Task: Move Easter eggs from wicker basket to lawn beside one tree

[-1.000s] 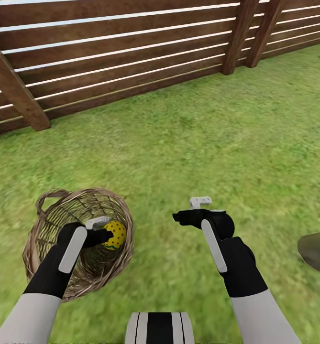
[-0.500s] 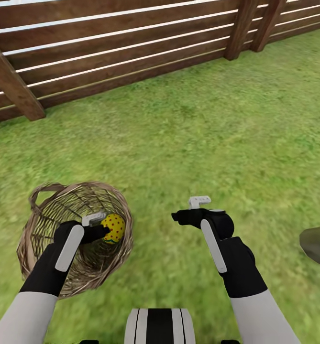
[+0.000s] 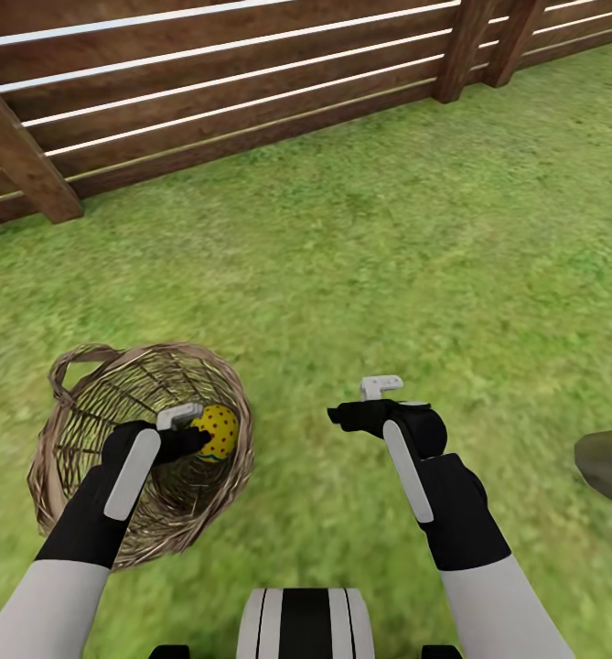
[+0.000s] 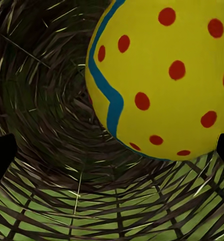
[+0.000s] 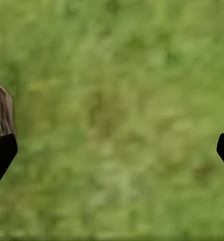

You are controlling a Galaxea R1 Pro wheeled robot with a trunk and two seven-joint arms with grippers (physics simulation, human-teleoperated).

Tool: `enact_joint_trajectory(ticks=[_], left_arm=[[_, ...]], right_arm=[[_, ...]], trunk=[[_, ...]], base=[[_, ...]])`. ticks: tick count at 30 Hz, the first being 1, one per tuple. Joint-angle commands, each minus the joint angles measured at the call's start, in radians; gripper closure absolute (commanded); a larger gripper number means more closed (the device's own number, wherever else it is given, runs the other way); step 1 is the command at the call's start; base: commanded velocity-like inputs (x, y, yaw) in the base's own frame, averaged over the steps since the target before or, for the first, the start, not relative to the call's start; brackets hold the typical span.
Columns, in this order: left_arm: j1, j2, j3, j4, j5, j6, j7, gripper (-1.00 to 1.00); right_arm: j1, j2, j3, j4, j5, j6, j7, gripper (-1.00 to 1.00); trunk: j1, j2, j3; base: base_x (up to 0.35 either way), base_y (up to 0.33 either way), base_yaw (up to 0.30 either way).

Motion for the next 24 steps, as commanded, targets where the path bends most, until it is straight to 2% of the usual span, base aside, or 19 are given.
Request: enact_joint_trajectory(ticks=[1, 6, 17, 24], left_arm=[[-0.001, 0.001, -0.003, -0.003, 0.010, 0.001, 0.010, -1.00], [-0.001, 0.001, -0.003, -0.010, 0.012, 0.001, 0.006, -1.00], [-0.001, 0.001, -0.005, -0.031, 0.012, 0.002, -0.053, -1.00], [-0.001, 0.000, -0.004, -0.073, 0.012, 0.003, -0.071, -1.00]], right_arm=[[-0.001, 0.000, 0.001, -0.001, -0.010, 0.003, -0.010, -1.00], [-0.001, 0.001, 0.003, -0.001, -0.010, 0.003, -0.010, -1.00], [-0.001, 0.001, 0.003, -0.001, -0.011, 0.003, -0.010, -1.00], [-0.001, 0.001, 0.003, -0.001, -0.011, 0.003, -0.010, -1.00]], trunk=[[0.000, 0.000, -0.001], [0.000, 0.000, -0.001], [0.000, 0.000, -0.001], [0.000, 0.000, -0.001]], base=[[0.000, 0.000, 0.000], [0.000, 0.000, 0.000], [0.000, 0.000, 0.000], [0.000, 0.000, 0.000]])
